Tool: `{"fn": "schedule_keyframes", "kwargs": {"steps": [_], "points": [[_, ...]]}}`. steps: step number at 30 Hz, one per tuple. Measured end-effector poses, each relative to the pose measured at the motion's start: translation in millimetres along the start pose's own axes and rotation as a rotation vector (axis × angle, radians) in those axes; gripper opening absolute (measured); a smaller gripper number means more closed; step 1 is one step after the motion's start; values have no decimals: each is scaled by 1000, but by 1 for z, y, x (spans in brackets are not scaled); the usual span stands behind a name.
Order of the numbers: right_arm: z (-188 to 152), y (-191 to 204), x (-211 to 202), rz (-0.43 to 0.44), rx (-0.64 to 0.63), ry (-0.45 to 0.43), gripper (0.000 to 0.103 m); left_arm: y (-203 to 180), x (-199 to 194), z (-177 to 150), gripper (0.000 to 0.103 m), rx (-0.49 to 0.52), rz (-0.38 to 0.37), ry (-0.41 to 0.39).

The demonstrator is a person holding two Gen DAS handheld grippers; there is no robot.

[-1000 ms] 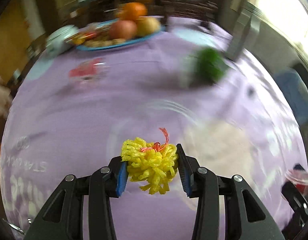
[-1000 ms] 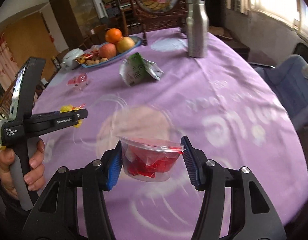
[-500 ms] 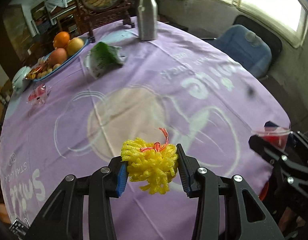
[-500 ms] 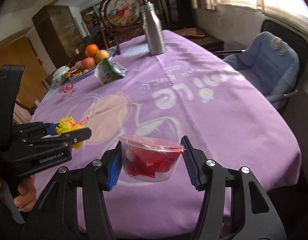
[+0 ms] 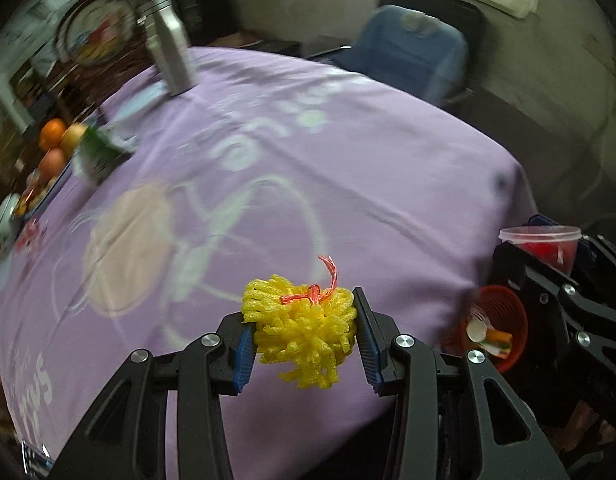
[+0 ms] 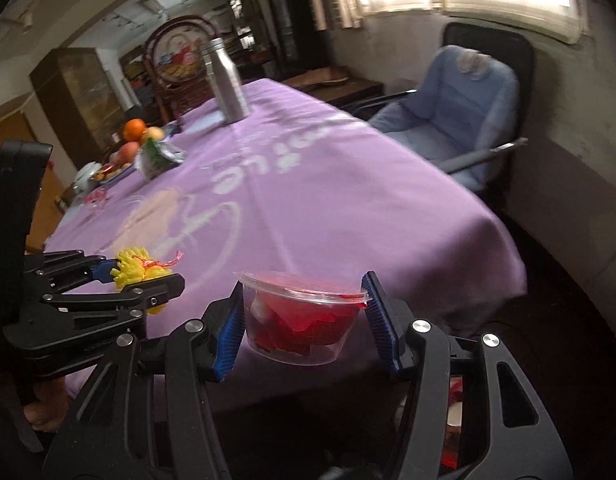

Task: Collect trash
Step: 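Carry the pom-pom and jelly cup over the red wastebasket with both grippers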

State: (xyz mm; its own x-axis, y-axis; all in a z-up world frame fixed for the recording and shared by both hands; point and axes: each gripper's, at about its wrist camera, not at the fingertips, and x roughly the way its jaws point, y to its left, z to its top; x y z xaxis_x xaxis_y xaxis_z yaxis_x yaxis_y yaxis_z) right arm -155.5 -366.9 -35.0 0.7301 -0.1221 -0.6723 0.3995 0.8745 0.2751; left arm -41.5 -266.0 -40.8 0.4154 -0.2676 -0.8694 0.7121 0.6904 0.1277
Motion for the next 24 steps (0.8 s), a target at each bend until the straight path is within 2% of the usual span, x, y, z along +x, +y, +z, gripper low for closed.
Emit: {"fn": "schedule_keyframes", "kwargs": {"steps": [4, 10, 14, 18, 20, 24], "points": [[-15, -41, -18, -68, 49, -11, 55, -46, 3, 2, 43, 98, -42, -3], [-49, -112, -34, -141, 167, 23, 55, -124, 12, 3, 43, 266, -111, -3], [-81, -158, -27, -197, 250, 80, 55, -183, 28, -3, 43, 400, -198, 29], [-119, -205, -11, -235, 351, 157, 55, -240, 54, -18, 43, 514, -307, 91], [-139, -228, 1, -254, 413, 209, 55, -265, 71, -27, 43, 559, -340, 125], [-180, -272, 24, -231, 577, 298, 55, -306, 120, -44, 43, 618, -381, 240]]}}
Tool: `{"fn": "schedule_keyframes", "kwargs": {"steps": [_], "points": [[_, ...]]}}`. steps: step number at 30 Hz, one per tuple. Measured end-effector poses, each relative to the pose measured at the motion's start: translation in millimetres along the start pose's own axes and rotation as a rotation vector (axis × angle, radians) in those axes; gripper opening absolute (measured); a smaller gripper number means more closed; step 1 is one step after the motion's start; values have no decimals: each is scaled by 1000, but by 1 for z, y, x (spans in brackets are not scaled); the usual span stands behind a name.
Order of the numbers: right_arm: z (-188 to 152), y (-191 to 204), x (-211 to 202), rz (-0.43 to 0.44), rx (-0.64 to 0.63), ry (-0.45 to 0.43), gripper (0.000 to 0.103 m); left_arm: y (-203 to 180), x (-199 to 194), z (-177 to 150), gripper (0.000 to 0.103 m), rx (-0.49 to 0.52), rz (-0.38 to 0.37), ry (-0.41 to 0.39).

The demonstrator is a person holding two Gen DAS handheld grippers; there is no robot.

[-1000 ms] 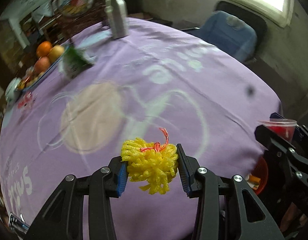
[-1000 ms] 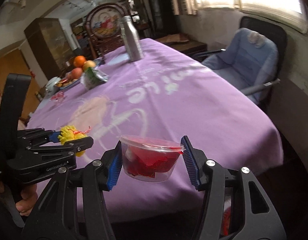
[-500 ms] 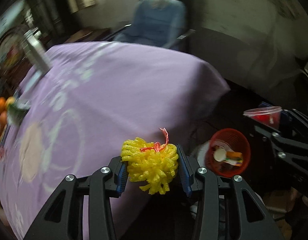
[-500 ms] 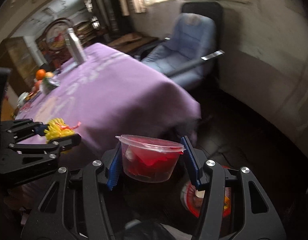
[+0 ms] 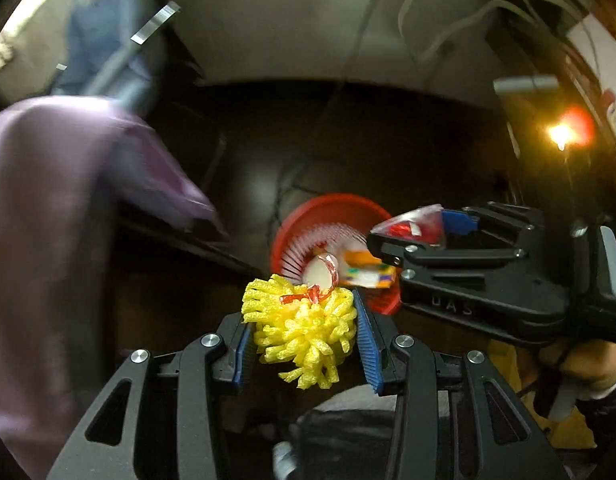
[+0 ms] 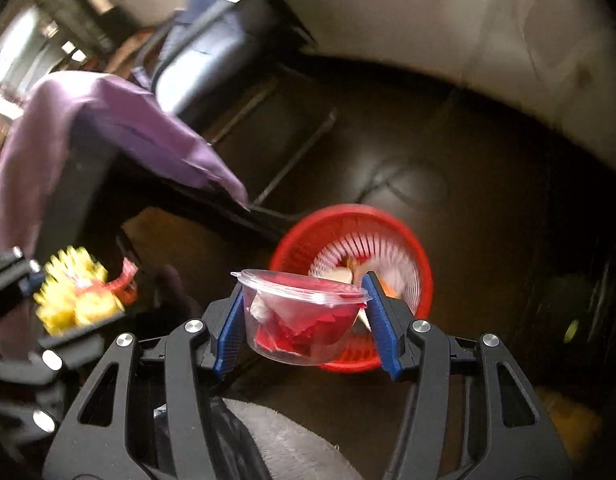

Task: Collect trash
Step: 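Carry the pom-pom and jelly cup over the red wastebasket with both grippers, then open both grippers to drop the pom-pom and jelly cup into the wastebasket, then move both tools back over the table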

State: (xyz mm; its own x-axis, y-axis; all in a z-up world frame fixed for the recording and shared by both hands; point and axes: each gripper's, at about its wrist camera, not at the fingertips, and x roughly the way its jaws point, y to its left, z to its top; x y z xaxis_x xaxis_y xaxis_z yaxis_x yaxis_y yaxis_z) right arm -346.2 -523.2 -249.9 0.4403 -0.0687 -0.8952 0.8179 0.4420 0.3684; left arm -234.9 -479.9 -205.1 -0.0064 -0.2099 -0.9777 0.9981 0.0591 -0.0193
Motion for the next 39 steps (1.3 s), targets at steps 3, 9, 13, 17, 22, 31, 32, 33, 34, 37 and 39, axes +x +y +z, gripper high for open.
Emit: {"fn": "schedule_keyframes", "kwargs": {"steps": [3, 9, 13, 17, 22, 31, 32, 33, 34, 37, 39], "points": [[-3, -25, 26, 8, 80, 62, 55, -5, 39, 6, 43, 9, -28, 75], [-7, -54, 74, 49, 224, 161, 55, -10, 106, 7, 43, 18, -72, 176], [-11, -65, 100, 63, 296, 225, 56, -15, 132, 5, 45, 36, -49, 212], [-11, -74, 108, 54, 351, 250, 57, -4, 140, 6, 60, 13, -63, 232], [-12, -76, 98, 49, 368, 234, 57, 2, 123, 9, 71, -14, -110, 212], [1, -59, 62, 30, 324, 157, 60, -2, 62, 13, 74, 26, -90, 106], [3, -55, 55, 26, 315, 137, 62, -1, 55, 13, 74, 28, -83, 91], [5, -52, 48, 25, 313, 118, 64, 0, 44, 14, 74, 17, -76, 69], [7, -50, 42, 26, 309, 107, 65, 2, 37, 14, 74, 9, -72, 55], [16, -39, 26, -21, 261, 66, 70, 3, 12, 10, 74, 40, -15, -8], [25, -27, 10, -41, 222, 34, 71, 7, -4, 6, 74, 38, 12, -30]]}}
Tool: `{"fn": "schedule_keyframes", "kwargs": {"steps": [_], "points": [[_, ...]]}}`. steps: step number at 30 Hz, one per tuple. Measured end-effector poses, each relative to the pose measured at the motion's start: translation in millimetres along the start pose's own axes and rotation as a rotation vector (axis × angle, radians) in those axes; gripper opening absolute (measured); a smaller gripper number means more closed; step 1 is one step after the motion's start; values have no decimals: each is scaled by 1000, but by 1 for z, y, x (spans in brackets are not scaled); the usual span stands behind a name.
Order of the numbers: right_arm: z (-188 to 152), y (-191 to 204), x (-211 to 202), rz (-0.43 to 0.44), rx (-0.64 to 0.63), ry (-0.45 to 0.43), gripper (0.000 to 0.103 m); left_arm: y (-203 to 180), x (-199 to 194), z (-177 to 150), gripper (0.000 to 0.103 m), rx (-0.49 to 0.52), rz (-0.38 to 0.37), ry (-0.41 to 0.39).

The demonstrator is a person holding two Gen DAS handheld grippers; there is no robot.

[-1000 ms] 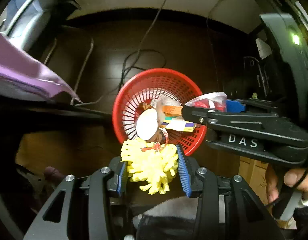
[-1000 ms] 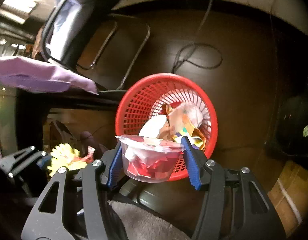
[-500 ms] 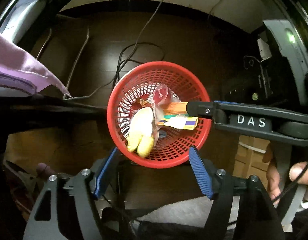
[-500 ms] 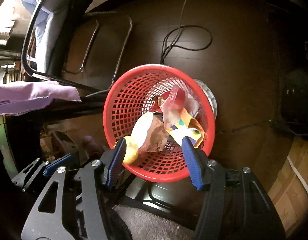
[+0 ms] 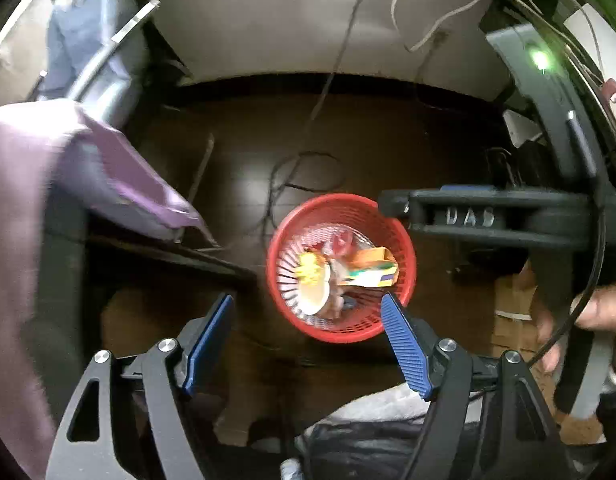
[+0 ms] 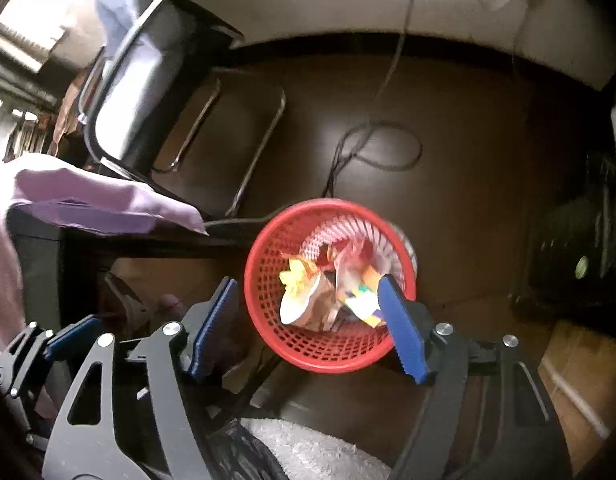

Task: Collect trash
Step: 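Move both tools back over the table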

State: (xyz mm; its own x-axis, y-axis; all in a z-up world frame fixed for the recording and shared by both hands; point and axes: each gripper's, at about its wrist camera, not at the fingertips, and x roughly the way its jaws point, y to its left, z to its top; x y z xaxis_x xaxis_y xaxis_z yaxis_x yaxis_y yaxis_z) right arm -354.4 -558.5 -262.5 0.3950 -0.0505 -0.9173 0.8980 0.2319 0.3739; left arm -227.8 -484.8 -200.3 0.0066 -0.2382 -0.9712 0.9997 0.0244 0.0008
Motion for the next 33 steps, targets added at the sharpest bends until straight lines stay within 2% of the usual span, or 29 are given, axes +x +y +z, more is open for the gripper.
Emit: {"fn": "schedule_keyframes", "kwargs": {"steps": [4, 10, 14, 17, 21, 30, 33], "points": [[9, 27, -39, 22, -48, -84, 75, 15, -46, -7, 74, -49, 30, -70], [12, 88, -85, 51, -177, -192, 78, 51, -123, -27, 75, -185, 71, -199], [9, 135, -111, 101, -268, -231, 78, 79, -177, -52, 80, -277, 161, -279], [2, 177, -129, 155, -351, -235, 78, 102, -211, -72, 83, -348, 223, -322], [-16, 239, -150, 186, -485, -272, 79, 134, -247, -105, 83, -444, 310, -374], [-65, 358, -159, 250, -718, -229, 80, 202, -294, -170, 85, -630, 370, -429], [-79, 392, -163, 269, -780, -216, 85, 229, -312, -195, 85, -696, 393, -457]]}}
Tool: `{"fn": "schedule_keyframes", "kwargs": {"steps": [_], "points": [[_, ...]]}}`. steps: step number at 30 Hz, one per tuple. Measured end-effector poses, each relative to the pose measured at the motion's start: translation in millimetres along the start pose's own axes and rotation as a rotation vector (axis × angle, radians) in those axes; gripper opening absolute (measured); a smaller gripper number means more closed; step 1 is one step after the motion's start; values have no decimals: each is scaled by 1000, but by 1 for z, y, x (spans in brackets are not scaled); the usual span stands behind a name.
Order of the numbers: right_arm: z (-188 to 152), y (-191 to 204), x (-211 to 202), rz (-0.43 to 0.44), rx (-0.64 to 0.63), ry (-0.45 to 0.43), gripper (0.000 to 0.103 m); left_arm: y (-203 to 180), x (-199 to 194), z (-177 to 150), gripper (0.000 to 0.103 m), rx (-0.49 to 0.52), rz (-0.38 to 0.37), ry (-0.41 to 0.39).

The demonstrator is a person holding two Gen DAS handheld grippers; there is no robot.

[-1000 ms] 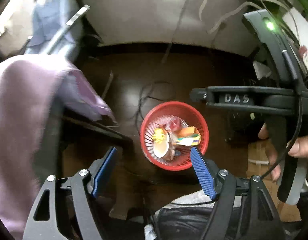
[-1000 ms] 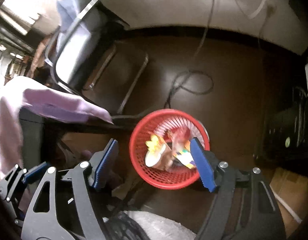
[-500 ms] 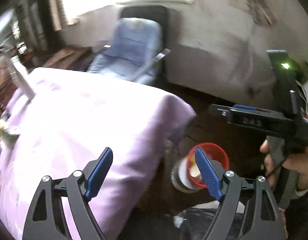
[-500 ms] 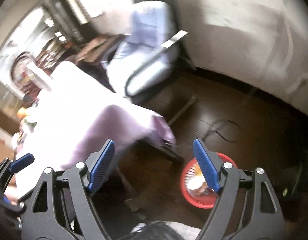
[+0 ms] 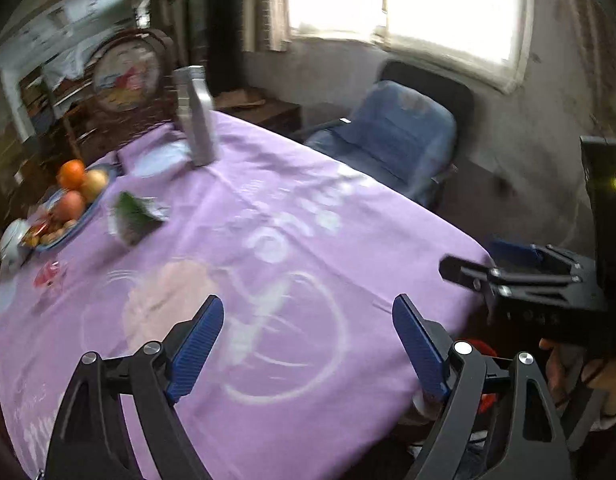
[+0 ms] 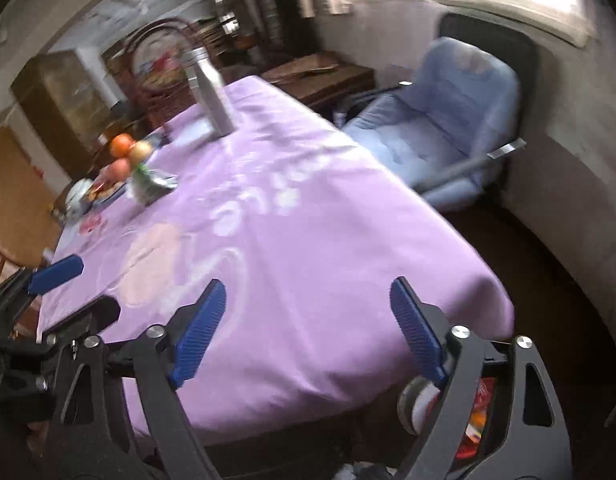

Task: Collect trash
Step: 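Move both tools back over the table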

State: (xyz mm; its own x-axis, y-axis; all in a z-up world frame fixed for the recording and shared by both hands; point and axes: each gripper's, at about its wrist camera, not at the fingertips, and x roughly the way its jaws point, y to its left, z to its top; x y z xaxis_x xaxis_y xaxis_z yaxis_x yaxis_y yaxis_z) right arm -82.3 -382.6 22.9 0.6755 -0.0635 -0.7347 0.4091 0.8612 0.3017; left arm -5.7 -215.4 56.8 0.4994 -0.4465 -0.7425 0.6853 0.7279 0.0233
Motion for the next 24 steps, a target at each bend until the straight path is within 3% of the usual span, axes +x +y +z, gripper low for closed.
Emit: {"fn": "schedule_keyframes", "kwargs": {"steps": [4, 8, 14, 19, 24], "points": [[26, 55, 18, 75, -73, 27, 88, 72, -21, 6, 90, -113, 157, -80], [44, 108, 32, 104, -181, 9, 92, 137, -26, 7, 91, -235, 284, -92], [67, 172, 87, 131, -286, 31, 92, 219, -10, -5, 91, -372, 376, -51], [72, 206, 136, 122, -368, 75, 92, 288, 20, -6, 91, -595, 410, 27], [87, 243, 176, 88, -504, 71, 92, 327, 62, -12, 91, -691, 519, 80]]}}
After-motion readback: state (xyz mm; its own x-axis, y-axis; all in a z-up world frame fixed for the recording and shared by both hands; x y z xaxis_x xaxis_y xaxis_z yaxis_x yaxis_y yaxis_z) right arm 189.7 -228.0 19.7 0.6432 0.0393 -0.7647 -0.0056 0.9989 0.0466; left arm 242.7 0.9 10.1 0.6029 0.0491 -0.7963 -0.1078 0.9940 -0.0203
